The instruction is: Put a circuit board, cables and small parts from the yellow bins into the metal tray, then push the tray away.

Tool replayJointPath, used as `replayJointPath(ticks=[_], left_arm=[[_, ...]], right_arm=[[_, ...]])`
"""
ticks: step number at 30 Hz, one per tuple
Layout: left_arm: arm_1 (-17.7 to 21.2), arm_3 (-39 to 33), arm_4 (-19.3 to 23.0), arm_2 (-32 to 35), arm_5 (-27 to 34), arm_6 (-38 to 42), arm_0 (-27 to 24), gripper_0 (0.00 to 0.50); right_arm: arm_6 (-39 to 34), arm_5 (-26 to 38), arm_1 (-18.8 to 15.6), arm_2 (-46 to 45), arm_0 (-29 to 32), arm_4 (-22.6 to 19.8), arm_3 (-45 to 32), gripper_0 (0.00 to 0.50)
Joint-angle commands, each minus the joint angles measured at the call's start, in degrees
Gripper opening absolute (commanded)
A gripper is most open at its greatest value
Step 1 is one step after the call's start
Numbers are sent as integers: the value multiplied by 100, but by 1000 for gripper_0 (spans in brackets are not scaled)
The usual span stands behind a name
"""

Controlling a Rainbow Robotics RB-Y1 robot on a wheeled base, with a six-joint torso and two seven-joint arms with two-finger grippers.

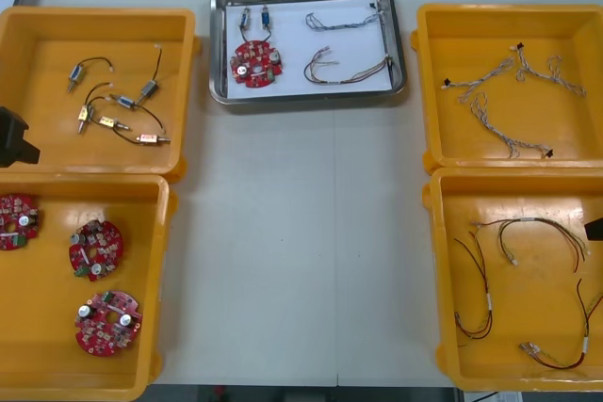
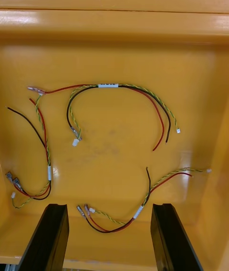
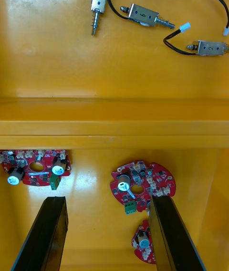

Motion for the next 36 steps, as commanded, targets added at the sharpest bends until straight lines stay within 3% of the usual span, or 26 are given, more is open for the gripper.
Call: replayJointPath(ticks=[1,36], left_arm=[[263,-159,-32,173,-3,-271,78,500],[263,-159,-32,173,-3,-271,78,500]], right_arm=[[-156,-48,85,-184,81,37,-161,500],[-147,-48,85,-184,81,46,-161,500]])
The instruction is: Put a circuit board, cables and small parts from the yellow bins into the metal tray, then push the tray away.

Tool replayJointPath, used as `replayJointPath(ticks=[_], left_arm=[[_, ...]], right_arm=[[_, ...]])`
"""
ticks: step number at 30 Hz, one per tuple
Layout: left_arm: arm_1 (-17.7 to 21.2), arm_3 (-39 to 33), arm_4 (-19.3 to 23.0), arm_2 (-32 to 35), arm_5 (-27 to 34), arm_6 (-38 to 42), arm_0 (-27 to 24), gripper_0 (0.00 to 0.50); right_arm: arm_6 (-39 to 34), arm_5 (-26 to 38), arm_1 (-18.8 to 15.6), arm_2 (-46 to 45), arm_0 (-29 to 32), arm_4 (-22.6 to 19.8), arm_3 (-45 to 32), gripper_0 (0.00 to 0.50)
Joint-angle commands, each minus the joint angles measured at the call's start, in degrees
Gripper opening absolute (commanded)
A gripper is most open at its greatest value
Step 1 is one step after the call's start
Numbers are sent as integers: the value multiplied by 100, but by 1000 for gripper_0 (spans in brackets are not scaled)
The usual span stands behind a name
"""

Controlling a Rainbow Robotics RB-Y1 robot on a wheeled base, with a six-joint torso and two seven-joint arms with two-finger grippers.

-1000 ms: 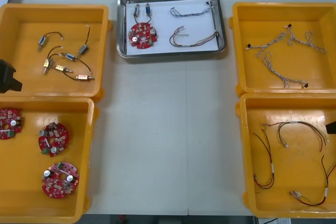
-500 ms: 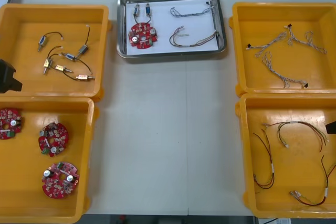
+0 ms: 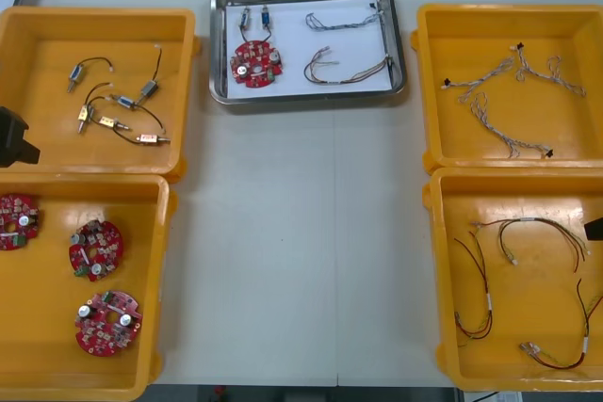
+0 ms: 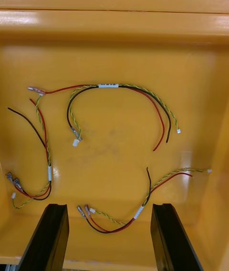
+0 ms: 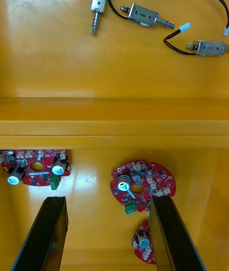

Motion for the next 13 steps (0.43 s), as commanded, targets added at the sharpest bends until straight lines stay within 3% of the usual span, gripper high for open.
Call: replayJointPath(ticks=[1,13], left_arm=[[263,-159,-32,173,-3,-271,78,500],[263,-159,-32,173,-3,-271,78,500]], right_arm=[[-147,-46,76,-184,81,40,-161,500],[-147,-46,76,-184,81,40,-161,500]])
